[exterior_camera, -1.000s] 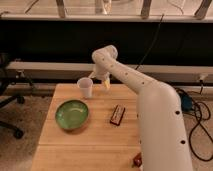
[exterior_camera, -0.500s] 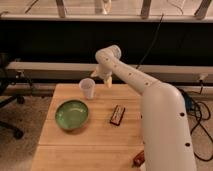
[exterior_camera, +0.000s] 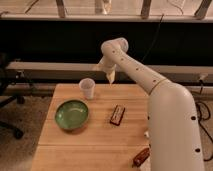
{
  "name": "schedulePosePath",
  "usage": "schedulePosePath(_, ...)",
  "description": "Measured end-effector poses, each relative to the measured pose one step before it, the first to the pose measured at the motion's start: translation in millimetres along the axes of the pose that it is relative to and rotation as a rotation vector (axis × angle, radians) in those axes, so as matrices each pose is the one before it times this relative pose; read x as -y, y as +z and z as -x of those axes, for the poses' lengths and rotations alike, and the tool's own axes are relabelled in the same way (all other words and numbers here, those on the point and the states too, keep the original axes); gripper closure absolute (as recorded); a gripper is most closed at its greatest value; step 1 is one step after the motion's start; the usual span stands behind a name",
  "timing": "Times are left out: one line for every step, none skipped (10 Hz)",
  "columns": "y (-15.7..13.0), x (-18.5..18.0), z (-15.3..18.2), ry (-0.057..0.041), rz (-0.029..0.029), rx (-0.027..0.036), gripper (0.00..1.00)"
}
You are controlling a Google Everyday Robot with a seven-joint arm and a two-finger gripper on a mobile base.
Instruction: Place the ceramic cup in the ceramic bowl
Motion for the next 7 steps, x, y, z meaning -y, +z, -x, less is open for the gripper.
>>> schedulePosePath(2.03, -2.26, 6.56, -0.00818, 0.01079, 0.01817, 0.2)
schedulePosePath(2.27, -1.27, 6.39, -0.00839, 0.00897, 0.01554, 0.2)
schedulePosePath(4.14, -3.93, 11.66, -0.01283, 0.01632, 0.02468, 0.2)
schedulePosePath(2.98, -2.65, 8.84, -0.01487, 0.01524, 0.02235, 0.2)
schedulePosePath(0.98, -0.41, 4.36, -0.00878, 0.00577, 0.01118, 0.2)
schedulePosePath(1.46, 1.3, 5.16, -0.01176, 0.00584, 0.01029, 0.2)
schedulePosePath(4.07, 2.55, 10.61, -0.02437, 0.01276, 0.01866, 0.2)
